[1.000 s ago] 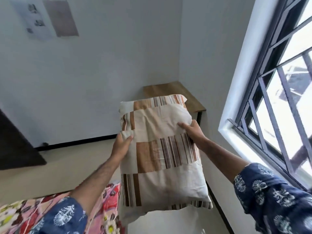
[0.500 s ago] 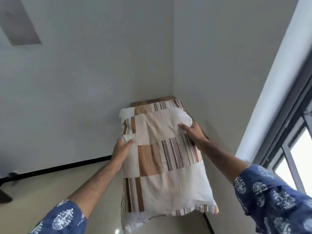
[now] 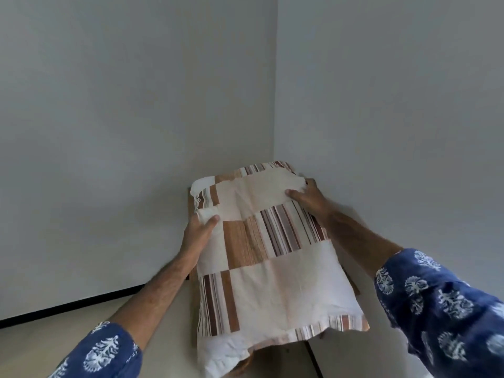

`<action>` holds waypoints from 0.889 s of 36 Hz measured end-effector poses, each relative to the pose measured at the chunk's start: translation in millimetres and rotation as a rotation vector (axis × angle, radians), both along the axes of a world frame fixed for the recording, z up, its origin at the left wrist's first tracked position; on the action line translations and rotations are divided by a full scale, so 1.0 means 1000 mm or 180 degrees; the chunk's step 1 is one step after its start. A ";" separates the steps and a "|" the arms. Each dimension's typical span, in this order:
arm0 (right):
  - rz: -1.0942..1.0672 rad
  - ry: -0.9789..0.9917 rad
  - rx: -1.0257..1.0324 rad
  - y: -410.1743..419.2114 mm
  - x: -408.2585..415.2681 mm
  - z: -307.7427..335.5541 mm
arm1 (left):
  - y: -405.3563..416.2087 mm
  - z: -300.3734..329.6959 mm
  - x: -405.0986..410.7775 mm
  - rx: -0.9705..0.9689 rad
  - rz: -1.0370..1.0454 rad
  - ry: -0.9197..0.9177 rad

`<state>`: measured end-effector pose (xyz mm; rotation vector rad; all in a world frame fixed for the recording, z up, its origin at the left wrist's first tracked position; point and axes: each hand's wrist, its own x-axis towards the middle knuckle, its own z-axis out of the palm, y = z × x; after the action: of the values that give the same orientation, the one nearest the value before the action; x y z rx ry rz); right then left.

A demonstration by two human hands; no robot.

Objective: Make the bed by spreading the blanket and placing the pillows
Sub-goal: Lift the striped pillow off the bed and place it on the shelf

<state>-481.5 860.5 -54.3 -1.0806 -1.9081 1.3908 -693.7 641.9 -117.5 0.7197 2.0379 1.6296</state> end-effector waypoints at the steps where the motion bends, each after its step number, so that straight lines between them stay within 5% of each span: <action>1: -0.0026 -0.0086 0.0033 0.012 -0.010 0.000 | 0.013 0.001 -0.009 0.0007 -0.0074 -0.0022; 13: 0.0054 -0.0925 0.0514 0.129 -0.116 -0.019 | 0.145 -0.051 -0.106 -0.0559 -0.0413 -0.0138; 19: 0.0045 -0.1918 0.0807 0.176 -0.141 -0.061 | 0.188 -0.084 -0.122 -0.0931 -0.0584 -0.0070; 23: 0.0312 -0.2465 0.1401 0.185 -0.140 -0.109 | 0.211 -0.103 -0.122 -0.1281 -0.0672 0.0394; 32: 0.0845 -0.2380 0.1873 0.178 -0.132 -0.181 | 0.211 -0.134 -0.091 -0.2396 -0.0386 0.1428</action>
<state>-613.7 1038.8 -235.1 -1.1459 -2.8246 0.4463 -784.3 853.2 -251.3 0.9313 2.5938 0.5546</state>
